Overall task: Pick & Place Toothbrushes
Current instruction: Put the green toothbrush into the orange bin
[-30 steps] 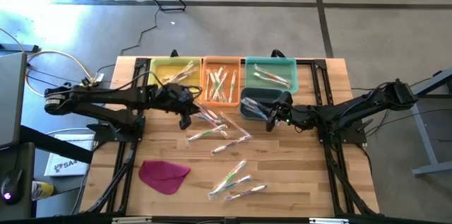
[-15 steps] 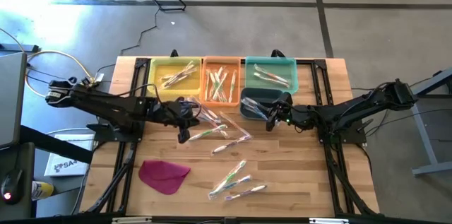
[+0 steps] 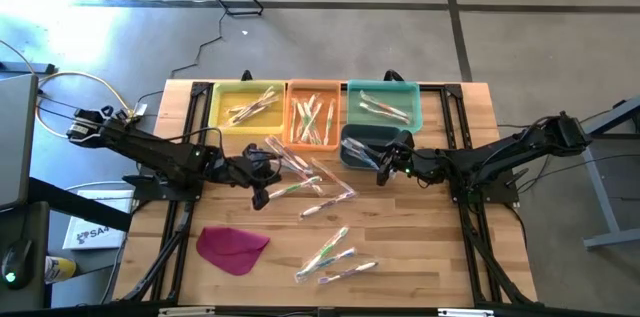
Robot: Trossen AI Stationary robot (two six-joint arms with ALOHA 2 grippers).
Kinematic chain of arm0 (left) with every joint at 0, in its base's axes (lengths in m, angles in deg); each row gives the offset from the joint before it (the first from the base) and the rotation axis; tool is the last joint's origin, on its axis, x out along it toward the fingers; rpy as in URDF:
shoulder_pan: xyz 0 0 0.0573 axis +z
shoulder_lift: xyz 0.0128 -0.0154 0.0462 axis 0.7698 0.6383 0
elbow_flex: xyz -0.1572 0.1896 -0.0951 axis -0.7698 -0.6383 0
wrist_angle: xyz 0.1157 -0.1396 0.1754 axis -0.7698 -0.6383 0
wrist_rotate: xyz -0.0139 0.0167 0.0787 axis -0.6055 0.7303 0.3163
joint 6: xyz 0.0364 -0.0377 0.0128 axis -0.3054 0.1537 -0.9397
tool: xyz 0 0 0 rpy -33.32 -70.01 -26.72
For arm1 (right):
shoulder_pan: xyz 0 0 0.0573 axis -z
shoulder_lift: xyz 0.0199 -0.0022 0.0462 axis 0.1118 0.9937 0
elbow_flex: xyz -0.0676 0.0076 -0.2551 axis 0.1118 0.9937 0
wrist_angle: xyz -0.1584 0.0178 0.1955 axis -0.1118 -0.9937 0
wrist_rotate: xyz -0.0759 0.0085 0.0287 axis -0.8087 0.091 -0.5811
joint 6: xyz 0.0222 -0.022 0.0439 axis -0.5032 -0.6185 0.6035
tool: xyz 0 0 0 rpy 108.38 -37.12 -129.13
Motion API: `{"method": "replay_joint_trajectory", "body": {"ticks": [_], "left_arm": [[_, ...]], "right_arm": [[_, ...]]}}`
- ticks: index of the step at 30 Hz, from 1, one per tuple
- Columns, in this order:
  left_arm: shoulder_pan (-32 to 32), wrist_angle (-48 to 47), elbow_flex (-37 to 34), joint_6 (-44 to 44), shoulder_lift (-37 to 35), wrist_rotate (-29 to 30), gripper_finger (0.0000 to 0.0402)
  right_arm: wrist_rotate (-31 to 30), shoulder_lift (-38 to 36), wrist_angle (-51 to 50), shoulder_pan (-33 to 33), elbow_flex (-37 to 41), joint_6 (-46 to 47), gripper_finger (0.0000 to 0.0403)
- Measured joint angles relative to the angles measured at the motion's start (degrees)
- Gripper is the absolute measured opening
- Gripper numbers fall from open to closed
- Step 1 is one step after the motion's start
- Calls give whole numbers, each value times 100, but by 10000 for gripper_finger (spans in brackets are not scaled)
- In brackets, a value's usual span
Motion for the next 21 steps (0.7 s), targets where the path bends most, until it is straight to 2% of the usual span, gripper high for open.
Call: {"method": "replay_joint_trajectory", "body": {"ticks": [5,10,14,21], "left_arm": [[2,-18,26,9,43,142,32],[2,-301,450,-28,419,189,32],[15,-1186,952,10,856,361,32],[15,-2689,1682,714,1547,506,32]], "right_arm": [[101,0,-1,1,-1,0,97],[151,0,-19,0,-2,0,97],[151,0,-71,1,-2,0,97],[149,0,-212,2,-2,20,97]]}}
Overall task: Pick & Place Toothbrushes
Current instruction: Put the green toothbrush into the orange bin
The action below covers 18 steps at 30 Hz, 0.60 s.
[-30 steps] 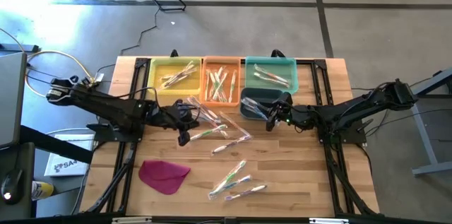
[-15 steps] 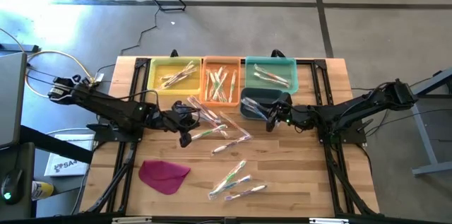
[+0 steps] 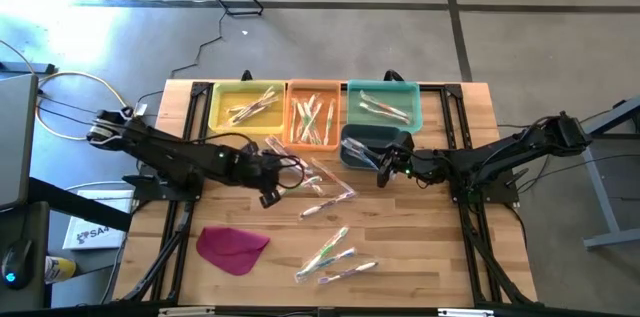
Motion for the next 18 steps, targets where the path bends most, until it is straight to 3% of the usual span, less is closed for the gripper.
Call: {"method": "replay_joint_trajectory", "body": {"ticks": [7,13,18], "left_arm": [[1,-160,213,-52,524,-175,32],[0,-4,211,-155,602,-679,32],[0,43,213,-148,602,-687,34]], "right_arm": [[-1,0,-89,1,0,4,97],[-22,-2,-139,3,0,4,97],[-31,-2,-174,3,0,4,97]]}}
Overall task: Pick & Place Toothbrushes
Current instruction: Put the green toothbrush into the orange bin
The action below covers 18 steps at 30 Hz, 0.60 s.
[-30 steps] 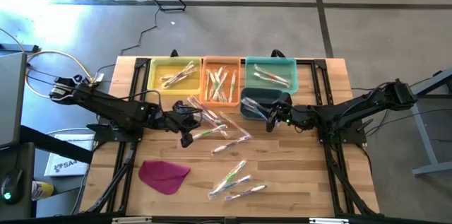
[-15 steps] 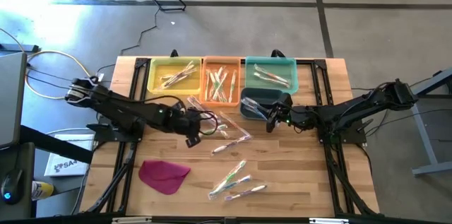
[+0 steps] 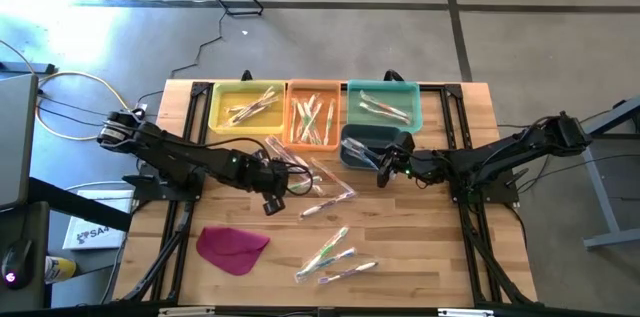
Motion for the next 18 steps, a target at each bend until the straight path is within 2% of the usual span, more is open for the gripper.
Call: {"method": "replay_joint_trajectory", "body": {"ticks": [4,12,18], "left_arm": [[2,-1,0,19,37,-113,54],[1,-26,-11,1,175,-143,142],[2,61,-80,-25,351,-147,154]], "right_arm": [[1,0,-3,0,0,-2,97],[2,0,-23,0,0,-2,97],[2,0,-67,0,0,-2,97]]}}
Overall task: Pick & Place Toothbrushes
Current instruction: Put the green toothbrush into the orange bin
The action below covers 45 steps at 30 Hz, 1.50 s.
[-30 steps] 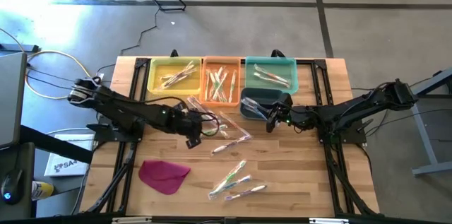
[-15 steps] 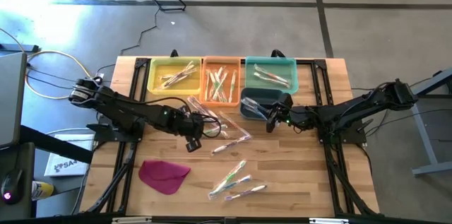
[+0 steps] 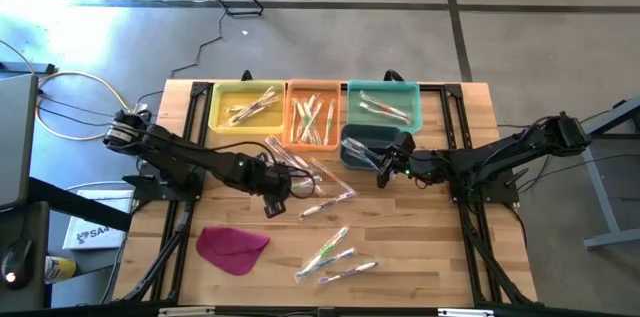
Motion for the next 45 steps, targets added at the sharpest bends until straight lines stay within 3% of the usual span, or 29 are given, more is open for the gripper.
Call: {"method": "replay_joint_trajectory", "body": {"ticks": [10,28,34,45], "left_arm": [[0,766,-462,-1,295,-589,155],[223,1038,-542,-185,845,-588,155],[556,1360,-588,-430,1052,-1109,155],[642,1660,-598,-732,1074,-1251,154]], "right_arm": [[0,2,-139,0,2,0,97],[-14,0,-80,-1,3,2,97],[-4,1,-142,-2,0,22,97],[-15,2,-189,-2,2,22,97]]}}
